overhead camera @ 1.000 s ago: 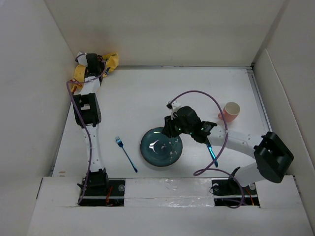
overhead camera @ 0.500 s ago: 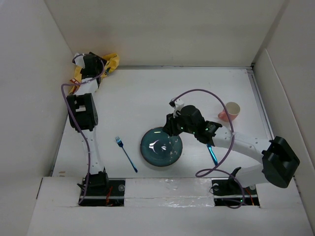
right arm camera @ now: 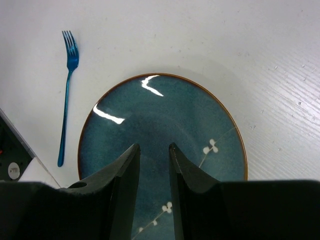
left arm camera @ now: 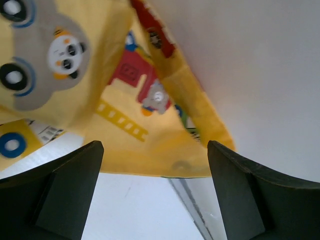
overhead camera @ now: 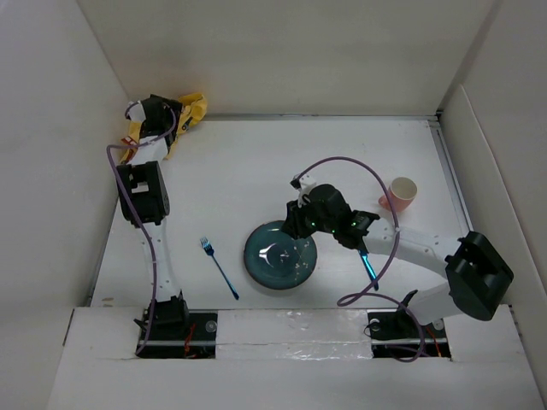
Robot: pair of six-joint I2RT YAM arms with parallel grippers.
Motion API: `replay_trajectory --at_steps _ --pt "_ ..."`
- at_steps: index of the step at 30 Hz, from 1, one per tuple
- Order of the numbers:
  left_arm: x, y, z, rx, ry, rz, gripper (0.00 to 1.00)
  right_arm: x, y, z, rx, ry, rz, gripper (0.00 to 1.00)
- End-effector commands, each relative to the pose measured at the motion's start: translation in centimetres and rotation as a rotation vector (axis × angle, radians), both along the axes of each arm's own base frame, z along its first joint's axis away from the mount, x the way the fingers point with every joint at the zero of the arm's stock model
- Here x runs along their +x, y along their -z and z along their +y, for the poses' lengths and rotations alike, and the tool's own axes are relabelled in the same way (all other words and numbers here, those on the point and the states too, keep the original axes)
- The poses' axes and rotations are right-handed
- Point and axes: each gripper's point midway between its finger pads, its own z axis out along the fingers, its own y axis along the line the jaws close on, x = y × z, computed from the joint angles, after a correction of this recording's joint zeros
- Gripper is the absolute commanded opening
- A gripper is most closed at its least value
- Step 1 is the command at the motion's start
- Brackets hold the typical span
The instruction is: Set the dinner table for one person
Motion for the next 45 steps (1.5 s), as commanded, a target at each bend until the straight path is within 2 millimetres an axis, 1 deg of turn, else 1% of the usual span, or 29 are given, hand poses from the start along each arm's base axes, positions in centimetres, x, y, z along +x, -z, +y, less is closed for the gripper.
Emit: replay_trajectory --at_steps 1,2,3,4,5,9,10,11,12,13,15,16,17,18,19,20,21,23,31,32,34,35,36,37,39,41,42,44,45 --pt "-1.5 -0.7 0.8 -0.034 -0.062 0.019 0.82 0.7 -2.1 1.2 0.044 -0.018 -0.043 0.35" --pt "-2.6 0.0 1.0 -0.035 -0.080 0.043 0.82 0.7 -2.1 1.2 0.046 -0.019 -0.045 0.35" --pt "-3.1 0.5 1.2 -0.033 -0.099 0.049 0.82 0.7 -2.0 1.3 0.050 -0.022 -0.041 0.35" --pt "-3.3 0.4 1.2 -0.038 -0.104 0.032 0.82 0.6 -2.0 1.4 0.052 -0.027 -0.039 0.35" --pt "-3.8 1.0 1.1 -0.044 -0.106 0.043 0.82 0.6 -1.9 1.4 0.052 -0.030 -0.036 0.35" --pt "-3.7 2.2 0.2 -0.102 -0.078 0.051 0.83 0.3 -1.7 1.5 0.056 -0.042 -0.028 0.35" --pt "-3.3 1.8 0.1 -0.116 -0.073 0.023 0.83 0.2 -1.7 1.5 0.058 -0.043 -0.027 0.35" --pt "-3.2 2.3 -0.1 -0.134 -0.071 0.015 0.83 0.2 -1.8 1.4 0.059 -0.041 -0.027 0.35" --pt "-3.0 2.1 -0.2 -0.147 -0.071 0.000 0.83 0.2 -1.7 1.4 0.057 -0.042 -0.028 0.35" --pt "-2.7 1.5 -0.1 -0.164 -0.076 -0.031 0.83 0.2 -1.6 1.4 0.054 -0.040 -0.026 0.35" --pt "-2.3 1.4 -0.1 -0.176 -0.080 -0.052 0.84 0.2 -1.6 1.4 0.053 -0.041 -0.023 0.35" --pt "-2.0 0.7 -0.1 -0.190 -0.084 -0.081 0.84 0.2 -1.6 1.4 0.052 -0.043 -0.021 0.35" --pt "-1.7 0.3 -0.6 -0.207 -0.053 -0.100 0.83 0.2 -1.4 1.5 0.050 -0.045 -0.017 0.35" --pt "-1.7 0.6 -0.7 -0.215 -0.054 -0.097 0.82 0.2 -1.2 1.5 0.048 -0.045 -0.015 0.35" --pt "-1.4 0.1 -0.6 -0.223 -0.055 -0.121 0.79 0.2 -1.1 1.6 0.045 -0.049 -0.012 0.35" --pt "-1.1 0.0 -0.7 -0.238 -0.056 -0.133 0.72 0.2 -0.9 1.6 0.043 -0.049 -0.007 0.35" --pt "-0.8 0.1 -0.7 -0.244 -0.053 -0.136 0.70 0.2 -0.9 1.8 0.043 -0.052 -0.005 0.35" --pt "-0.2 0.5 -0.8 -0.261 -0.051 -0.136 0.61 0.3 -0.7 1.8 0.037 -0.052 0.001 0.35" --pt "-0.3 2.3 -0.6 -0.284 -0.076 -0.100 0.54 1.0 -1.4 1.3 0.018 -0.017 -0.028 0.35" --pt "-0.1 2.2 -0.6 -0.287 -0.077 -0.105 0.46 1.0 -1.5 1.4 0.021 -0.018 -0.027 0.35" --pt "-0.1 2.3 -0.5 -0.292 -0.080 -0.105 0.34 1.0 -1.6 1.3 0.021 -0.014 -0.028 0.35" --pt "0.0 2.1 -0.5 -0.290 -0.083 -0.110 0.13 1.1 -1.8 1.4 0.027 -0.011 -0.031 0.35" --pt "0.1 1.9 -0.5 -0.287 -0.076 -0.116 0.05 1.1 -2.0 1.2 0.027 -0.006 -0.036 0.35" --pt "0.2 1.4 -0.5 -0.274 -0.068 -0.124 0.00 1.2 -2.2 1.1 0.027 0.004 -0.043 0.35" --pt "0.3 -0.7 -0.5 -0.232 -0.049 -0.156 0.00 1.3 -2.6 0.8 0.034 0.020 -0.052 0.35" --pt "0.1 -4.5 -0.5 -0.147 -0.014 -0.208 0.00 1.5 -3.1 0.7 0.041 0.033 -0.062 0.34" --pt "0.0 -6.5 -1.7 -0.121 0.025 -0.235 0.00 1.6 -3.8 0.8 0.056 0.039 -0.070 0.34" --pt "-0.4 -12.9 -3.7 -0.030 0.099 -0.324 0.00 1.7 -4.6 0.9 0.082 0.056 -0.073 0.34" --pt "-1.2 -17.6 -6.1 0.028 0.191 -0.378 0.00 1.9 -6.2 1.1 0.130 0.065 -0.100 0.34"
